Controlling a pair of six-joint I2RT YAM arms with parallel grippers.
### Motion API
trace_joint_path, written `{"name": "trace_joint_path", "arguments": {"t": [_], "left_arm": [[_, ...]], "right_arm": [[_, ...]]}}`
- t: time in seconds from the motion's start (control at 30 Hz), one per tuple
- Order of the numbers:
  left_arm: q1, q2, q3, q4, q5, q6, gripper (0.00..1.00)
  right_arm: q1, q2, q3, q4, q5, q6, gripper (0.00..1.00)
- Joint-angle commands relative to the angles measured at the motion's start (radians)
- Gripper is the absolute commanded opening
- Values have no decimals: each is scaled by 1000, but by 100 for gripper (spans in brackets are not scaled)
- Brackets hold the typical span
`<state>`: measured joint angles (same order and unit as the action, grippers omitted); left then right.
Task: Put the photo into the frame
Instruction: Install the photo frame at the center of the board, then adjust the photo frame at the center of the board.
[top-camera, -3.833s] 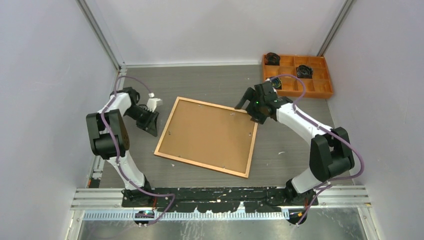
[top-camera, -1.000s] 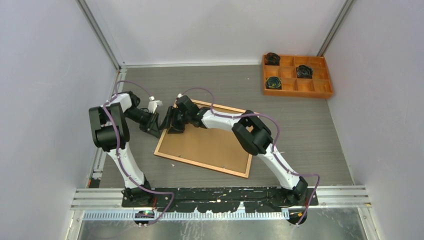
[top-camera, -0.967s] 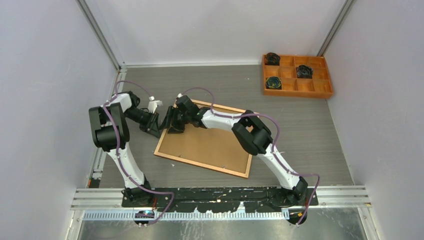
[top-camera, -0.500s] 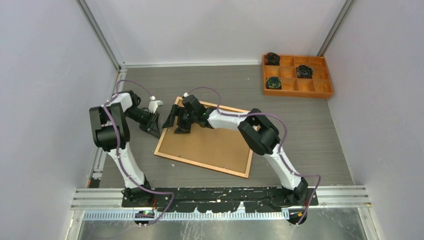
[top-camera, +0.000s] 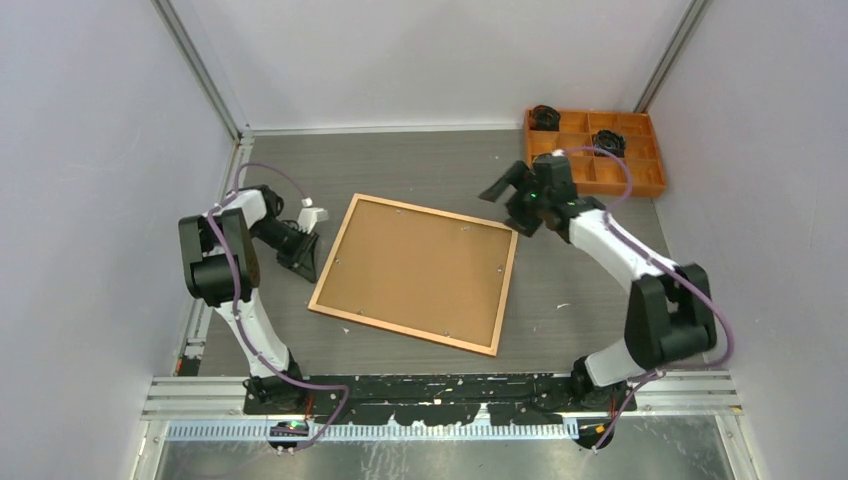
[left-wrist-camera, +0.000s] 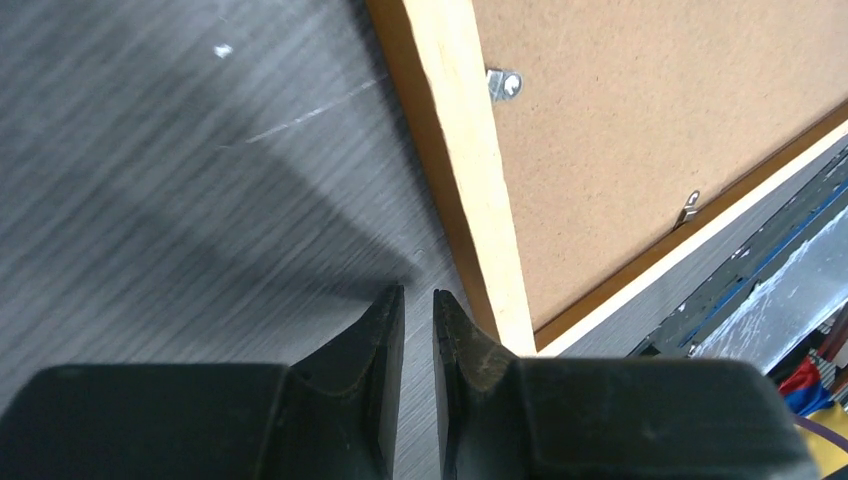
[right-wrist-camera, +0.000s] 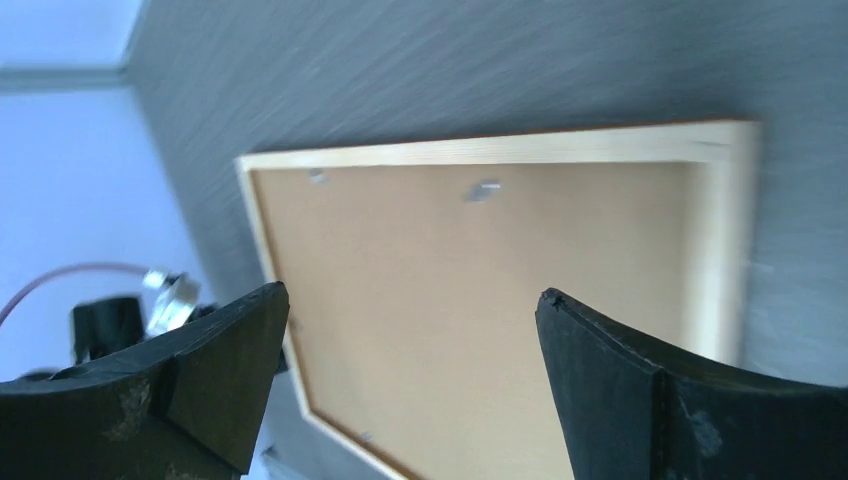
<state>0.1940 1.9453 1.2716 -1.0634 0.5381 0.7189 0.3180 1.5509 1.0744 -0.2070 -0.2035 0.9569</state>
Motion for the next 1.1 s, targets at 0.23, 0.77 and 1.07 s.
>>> {"name": "trace_joint_path", "arguments": {"t": [0.23,0.77,1.07], "left_arm": [[-125,-126,-131,56,-87,41,19],[-247,-223,-220,-26,-133,132,20],[-528,-230,-212,-19,-81,15,22]], "right_arm": [[-127,-155,-226,-122,94,-105,99],[30,356,229,-31,-5,-62,99],[119,736,797,-190,-74,-83,99]]}}
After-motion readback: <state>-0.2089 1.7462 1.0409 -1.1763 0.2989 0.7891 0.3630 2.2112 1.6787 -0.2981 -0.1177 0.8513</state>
